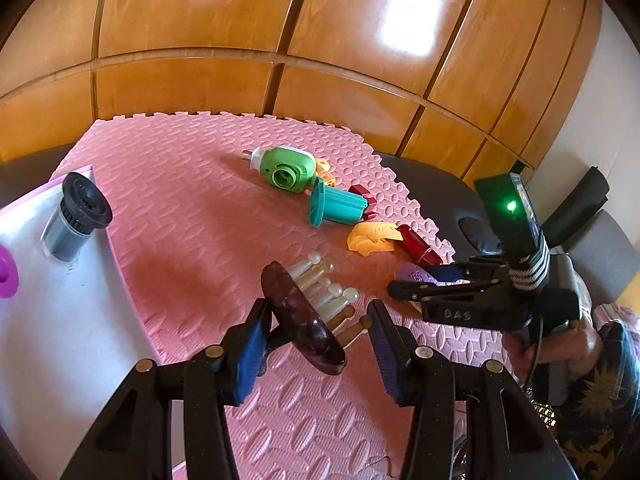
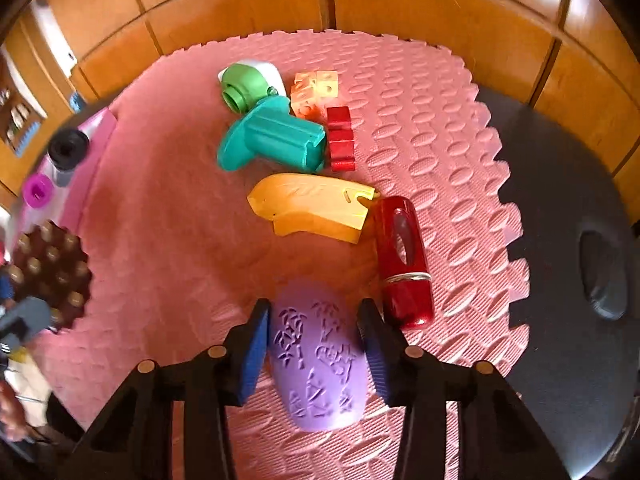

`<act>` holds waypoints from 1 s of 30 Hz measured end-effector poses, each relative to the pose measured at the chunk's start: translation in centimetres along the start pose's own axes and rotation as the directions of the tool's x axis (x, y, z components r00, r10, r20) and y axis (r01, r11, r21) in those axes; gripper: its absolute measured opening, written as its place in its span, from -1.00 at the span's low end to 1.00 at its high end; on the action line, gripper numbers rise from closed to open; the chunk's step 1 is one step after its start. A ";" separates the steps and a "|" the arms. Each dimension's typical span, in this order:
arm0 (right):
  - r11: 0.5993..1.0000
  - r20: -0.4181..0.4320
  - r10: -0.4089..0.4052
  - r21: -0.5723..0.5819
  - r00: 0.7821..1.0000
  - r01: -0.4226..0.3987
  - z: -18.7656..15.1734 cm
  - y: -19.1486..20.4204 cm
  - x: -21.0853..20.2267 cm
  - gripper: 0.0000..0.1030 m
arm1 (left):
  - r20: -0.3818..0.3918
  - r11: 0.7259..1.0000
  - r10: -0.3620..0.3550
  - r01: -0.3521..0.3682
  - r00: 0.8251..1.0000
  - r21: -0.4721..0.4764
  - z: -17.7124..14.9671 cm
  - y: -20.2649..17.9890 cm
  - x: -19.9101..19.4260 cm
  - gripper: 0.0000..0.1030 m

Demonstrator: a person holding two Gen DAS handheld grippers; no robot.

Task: Organize rigid objects
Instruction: 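Carry the brown comb into the box and release it while the right tool grasps the purple oval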

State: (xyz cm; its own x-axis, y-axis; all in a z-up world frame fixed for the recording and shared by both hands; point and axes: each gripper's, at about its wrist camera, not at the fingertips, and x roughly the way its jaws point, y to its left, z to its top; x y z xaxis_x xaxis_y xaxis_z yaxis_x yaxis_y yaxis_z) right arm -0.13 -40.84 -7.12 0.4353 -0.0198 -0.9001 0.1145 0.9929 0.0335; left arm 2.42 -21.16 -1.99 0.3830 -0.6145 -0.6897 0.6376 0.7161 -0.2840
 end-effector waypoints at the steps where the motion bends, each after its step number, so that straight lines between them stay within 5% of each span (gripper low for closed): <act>1: 1.000 0.006 -0.015 -0.016 1.000 0.015 -0.1 0.3 0.0 -0.15 | 0.001 1.000 0.001 -0.001 1.000 -0.001 -0.1 0.0 -0.2 -0.03; 12: 0.999 0.038 -0.024 -0.046 0.999 0.026 -0.4 0.7 -0.1 -0.15 | 0.046 0.994 0.029 -0.024 0.999 -0.104 0.4 2.8 -3.7 -0.03; 18: 0.999 0.044 -0.014 -0.042 0.999 0.016 -0.5 0.5 -0.1 -0.14 | 0.078 0.975 0.105 -0.087 0.991 -0.203 0.5 7.0 -6.0 -0.03; 30: 0.998 0.054 -0.017 -0.055 0.998 0.020 -0.5 0.7 -0.1 -0.15 | -0.021 0.914 0.249 -0.242 0.968 -0.327 1.3 15.4 -3.4 -0.03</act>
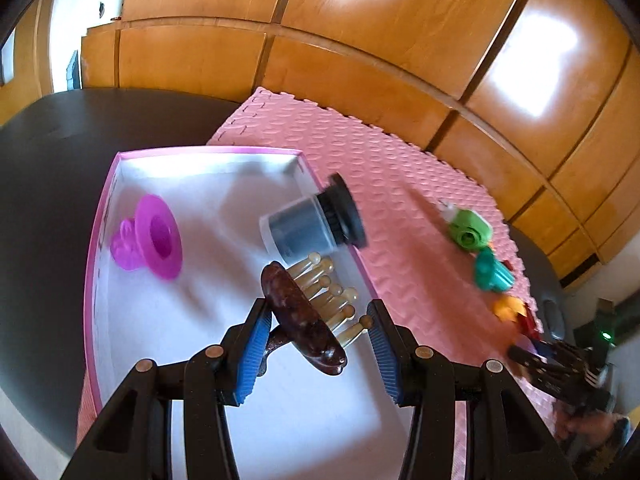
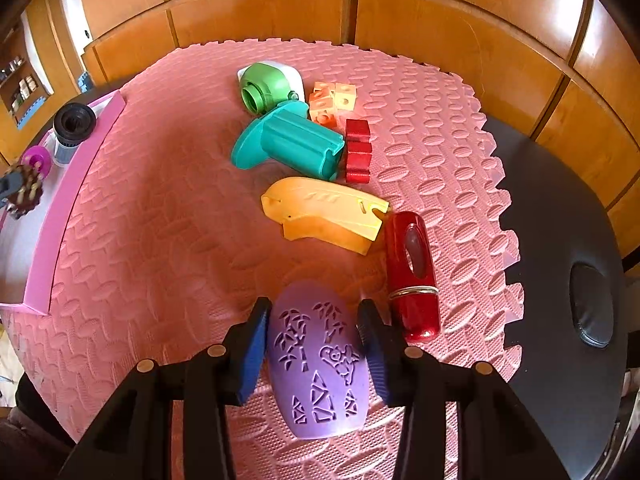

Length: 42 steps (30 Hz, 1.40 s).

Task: Organize rigid objects
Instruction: 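Carry the brown comb into the box and release it while the right tool grasps the purple oval, then lift the purple oval off the mat with the right tool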

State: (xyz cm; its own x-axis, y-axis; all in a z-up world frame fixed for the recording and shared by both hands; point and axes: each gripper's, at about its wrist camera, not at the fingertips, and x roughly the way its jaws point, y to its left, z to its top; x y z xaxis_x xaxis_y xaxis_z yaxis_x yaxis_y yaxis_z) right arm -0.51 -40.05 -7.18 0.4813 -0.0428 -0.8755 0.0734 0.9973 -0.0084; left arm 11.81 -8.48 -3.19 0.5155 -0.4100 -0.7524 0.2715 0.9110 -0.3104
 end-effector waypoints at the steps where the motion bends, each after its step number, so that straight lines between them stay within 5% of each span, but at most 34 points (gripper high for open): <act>1: 1.000 0.002 0.000 -0.002 1.000 0.000 0.0 0.0 0.0 -0.15 | -0.003 1.000 0.005 -0.005 1.000 0.002 0.4 0.1 0.5 -0.03; 5: 1.000 0.007 -0.001 -0.010 1.000 0.001 0.0 0.0 0.0 -0.15 | -0.031 1.000 0.015 -0.015 0.999 -0.013 1.4 0.4 2.7 -0.02; 12: 1.000 0.011 0.009 -0.009 1.000 -0.009 0.0 -0.1 0.1 -0.14 | 0.030 0.999 0.052 -0.051 0.998 -0.015 2.1 0.5 2.0 0.00; 24: 1.000 0.010 0.009 -0.005 1.000 -0.009 0.0 -0.1 0.1 -0.14 | 0.101 0.987 0.162 -0.162 0.982 -0.009 -1.5 -0.3 -2.4 0.15; 42: 1.000 0.010 0.013 0.005 1.000 -0.013 -0.1 -0.2 0.0 -0.13 | 0.145 0.977 0.196 -0.205 0.970 0.052 -3.7 -1.9 -5.2 0.16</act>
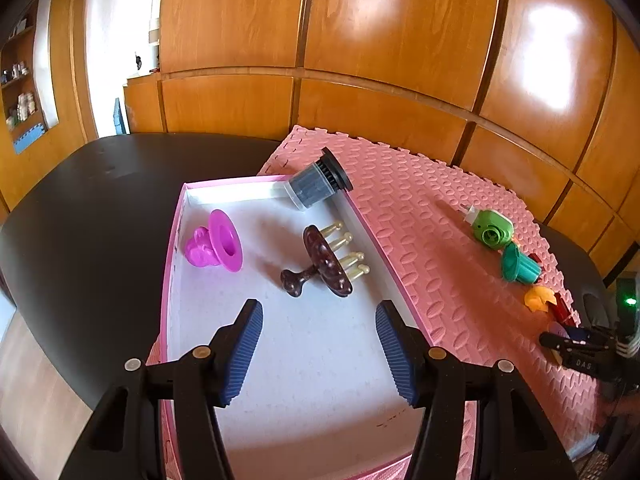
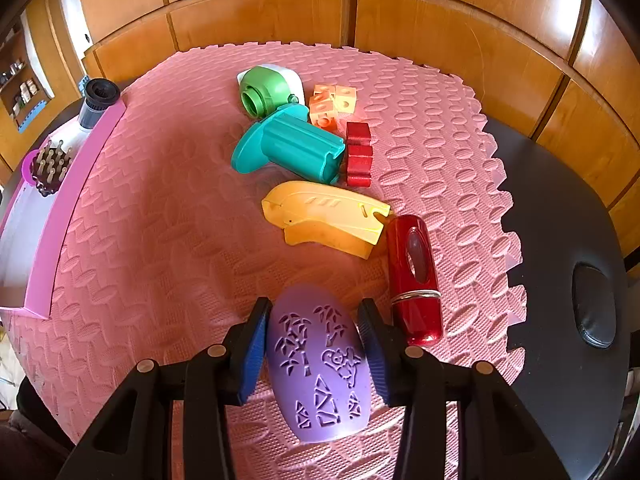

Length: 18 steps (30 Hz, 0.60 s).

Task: Organize rigid objects
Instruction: 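Lift the purple oval off the mat with the right tool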

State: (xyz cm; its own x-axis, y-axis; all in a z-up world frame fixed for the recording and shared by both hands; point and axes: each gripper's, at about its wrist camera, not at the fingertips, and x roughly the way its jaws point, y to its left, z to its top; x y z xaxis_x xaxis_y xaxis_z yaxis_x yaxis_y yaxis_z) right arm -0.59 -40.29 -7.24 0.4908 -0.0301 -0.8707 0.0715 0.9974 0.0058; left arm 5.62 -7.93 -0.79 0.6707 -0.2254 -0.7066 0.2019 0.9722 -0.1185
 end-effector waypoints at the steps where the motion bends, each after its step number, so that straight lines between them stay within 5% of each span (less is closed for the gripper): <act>1: 1.000 0.001 0.000 0.002 1.000 0.000 0.0 0.0 0.0 -0.13 | -0.002 1.000 0.000 0.000 1.000 0.002 -0.1 0.0 0.0 0.16; 18: 0.998 0.026 -0.045 -0.048 0.999 0.046 -0.2 1.1 -0.3 -0.17 | -0.013 1.000 0.007 -0.007 1.000 0.000 -0.8 0.6 -0.1 0.16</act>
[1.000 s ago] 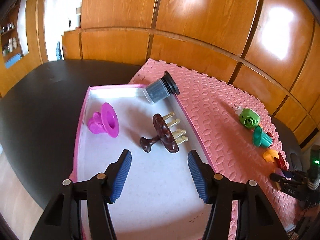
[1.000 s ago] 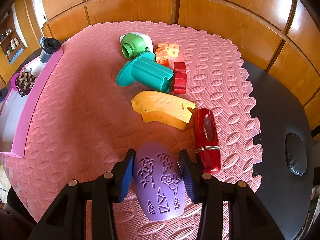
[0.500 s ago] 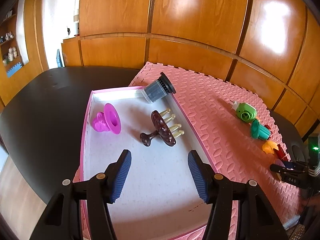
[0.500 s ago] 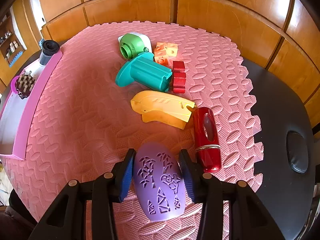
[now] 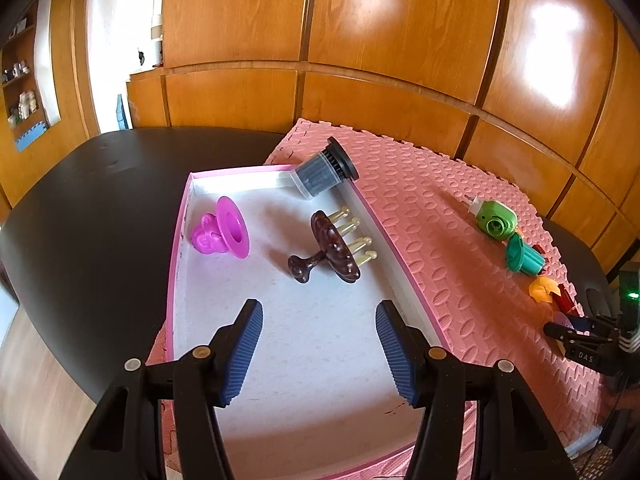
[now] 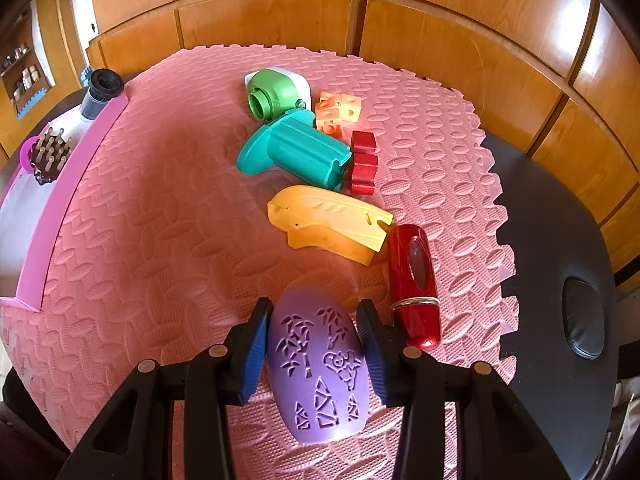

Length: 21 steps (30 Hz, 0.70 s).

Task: Organize rigid objects
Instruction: 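Lift the purple oval off the mat with the right tool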

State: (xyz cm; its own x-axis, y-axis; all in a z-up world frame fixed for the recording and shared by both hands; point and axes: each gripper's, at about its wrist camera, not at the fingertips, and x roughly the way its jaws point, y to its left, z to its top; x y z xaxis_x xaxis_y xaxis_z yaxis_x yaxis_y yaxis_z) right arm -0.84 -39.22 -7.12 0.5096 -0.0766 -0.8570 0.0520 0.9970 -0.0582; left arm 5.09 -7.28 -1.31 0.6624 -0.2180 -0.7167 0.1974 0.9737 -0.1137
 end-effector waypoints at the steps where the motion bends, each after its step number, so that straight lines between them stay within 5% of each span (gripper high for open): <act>1: 1.000 0.000 -0.001 0.000 1.000 0.001 0.0 0.0 0.0 -0.17 | 0.000 1.000 0.000 0.000 1.000 0.001 0.0 0.1 0.0 0.16; 21: 1.000 0.013 0.020 0.010 1.000 -0.020 0.7 0.5 0.1 -0.17 | 0.019 1.000 0.014 -0.014 1.000 -0.010 -0.2 1.2 -0.8 0.16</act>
State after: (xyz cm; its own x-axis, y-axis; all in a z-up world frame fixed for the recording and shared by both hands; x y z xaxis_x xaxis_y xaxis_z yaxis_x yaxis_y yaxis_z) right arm -0.16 -38.72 -6.92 0.5216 -0.0572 -0.8513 0.0503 0.9981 -0.0363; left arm 4.65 -5.89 -1.06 0.6789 -0.2058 -0.7048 0.1809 0.9772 -0.1111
